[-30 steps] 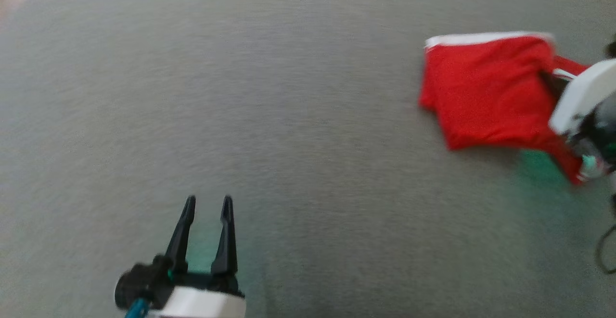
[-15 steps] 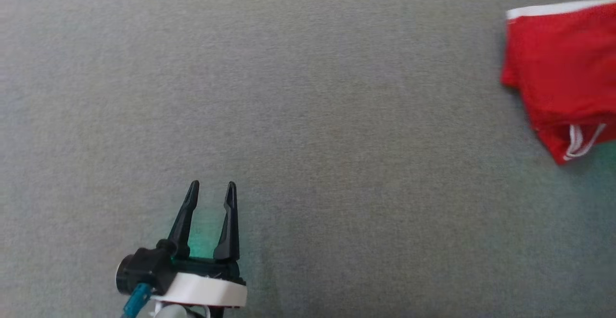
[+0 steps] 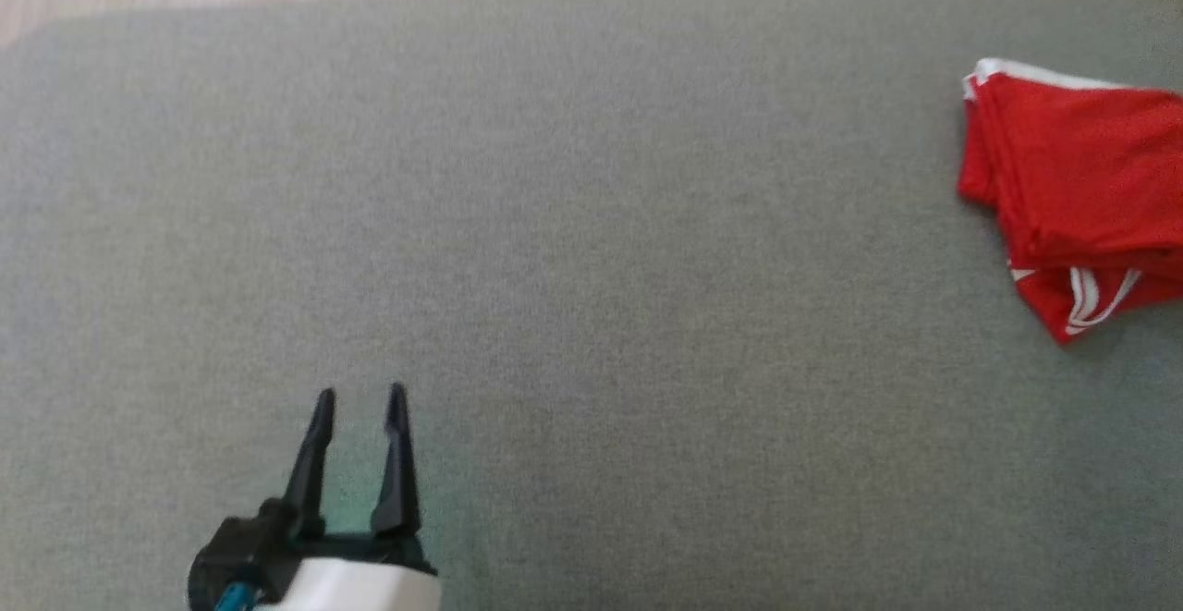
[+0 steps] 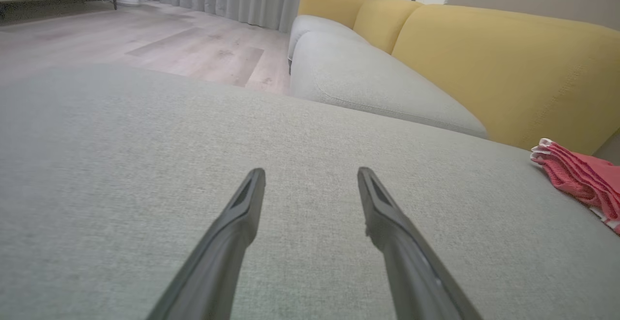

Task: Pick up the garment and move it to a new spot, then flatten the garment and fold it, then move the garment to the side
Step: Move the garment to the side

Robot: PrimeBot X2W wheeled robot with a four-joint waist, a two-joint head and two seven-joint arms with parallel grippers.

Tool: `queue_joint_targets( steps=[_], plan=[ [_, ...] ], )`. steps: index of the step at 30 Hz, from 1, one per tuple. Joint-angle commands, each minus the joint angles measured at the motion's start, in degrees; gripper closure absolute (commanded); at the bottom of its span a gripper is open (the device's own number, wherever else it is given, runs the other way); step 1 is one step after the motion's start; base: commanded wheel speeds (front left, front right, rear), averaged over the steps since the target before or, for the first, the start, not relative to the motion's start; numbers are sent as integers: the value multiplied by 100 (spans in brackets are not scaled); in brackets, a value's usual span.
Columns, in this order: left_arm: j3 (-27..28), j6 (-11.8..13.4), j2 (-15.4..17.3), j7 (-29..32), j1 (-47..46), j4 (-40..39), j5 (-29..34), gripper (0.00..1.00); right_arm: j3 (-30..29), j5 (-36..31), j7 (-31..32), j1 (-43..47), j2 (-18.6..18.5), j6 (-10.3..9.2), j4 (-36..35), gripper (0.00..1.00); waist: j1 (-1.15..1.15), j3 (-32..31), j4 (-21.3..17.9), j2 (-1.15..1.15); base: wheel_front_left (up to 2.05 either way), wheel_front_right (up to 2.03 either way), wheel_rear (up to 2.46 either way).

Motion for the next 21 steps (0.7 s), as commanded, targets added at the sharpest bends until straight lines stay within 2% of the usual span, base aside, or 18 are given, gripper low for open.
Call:
queue_joint_targets(
  steps=[1, 8, 16, 21],
  plan=[
    [247, 51, -9, -47, 0, -181, 77, 0, -21, 45, -182, 148, 89, 39, -304, 0, 1, -182, -56, 0, 0, 0, 0],
    [758, 354, -9, -47, 392, -244, 236, 0, -386, -178, -1582, 1594, 1033, 39, -1542, 0, 1, -714, -155, 0, 0, 0, 0],
    [898, 166, -9, -47, 730, -312, 277, 0, -858, -1018, -2942, 3401, 2192, 39, -2082, 0, 1, -1018, -194, 0, 0, 0, 0],
    [856, 52, -9, -47, 828, -394, 292, 0, -1010, -1478, -3416, 4222, 2733, 39, -2095, 0, 1, -1075, -190, 0, 0, 0, 0]
  ],
)
